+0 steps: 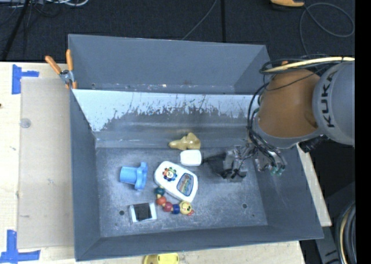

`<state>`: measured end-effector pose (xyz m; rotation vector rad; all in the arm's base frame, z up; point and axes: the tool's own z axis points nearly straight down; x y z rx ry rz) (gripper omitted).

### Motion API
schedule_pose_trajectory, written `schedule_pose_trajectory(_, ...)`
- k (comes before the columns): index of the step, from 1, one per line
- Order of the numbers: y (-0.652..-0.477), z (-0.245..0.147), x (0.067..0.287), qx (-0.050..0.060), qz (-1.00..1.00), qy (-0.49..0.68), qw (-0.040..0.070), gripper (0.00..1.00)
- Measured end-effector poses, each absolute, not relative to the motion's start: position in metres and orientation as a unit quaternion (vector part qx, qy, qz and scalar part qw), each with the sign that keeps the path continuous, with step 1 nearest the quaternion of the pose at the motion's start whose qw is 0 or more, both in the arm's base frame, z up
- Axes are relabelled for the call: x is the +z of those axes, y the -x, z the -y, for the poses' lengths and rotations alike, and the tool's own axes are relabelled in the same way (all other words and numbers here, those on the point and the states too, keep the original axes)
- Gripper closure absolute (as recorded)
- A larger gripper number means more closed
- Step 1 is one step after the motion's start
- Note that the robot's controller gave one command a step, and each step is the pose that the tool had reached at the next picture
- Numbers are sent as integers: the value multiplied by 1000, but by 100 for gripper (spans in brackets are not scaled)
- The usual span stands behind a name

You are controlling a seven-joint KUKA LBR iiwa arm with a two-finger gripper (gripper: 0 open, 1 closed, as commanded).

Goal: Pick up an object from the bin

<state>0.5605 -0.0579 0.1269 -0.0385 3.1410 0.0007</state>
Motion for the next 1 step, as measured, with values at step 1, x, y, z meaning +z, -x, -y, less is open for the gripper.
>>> schedule_pose_trajectory(1,-561,58,139,0,-1000,12,0,100)
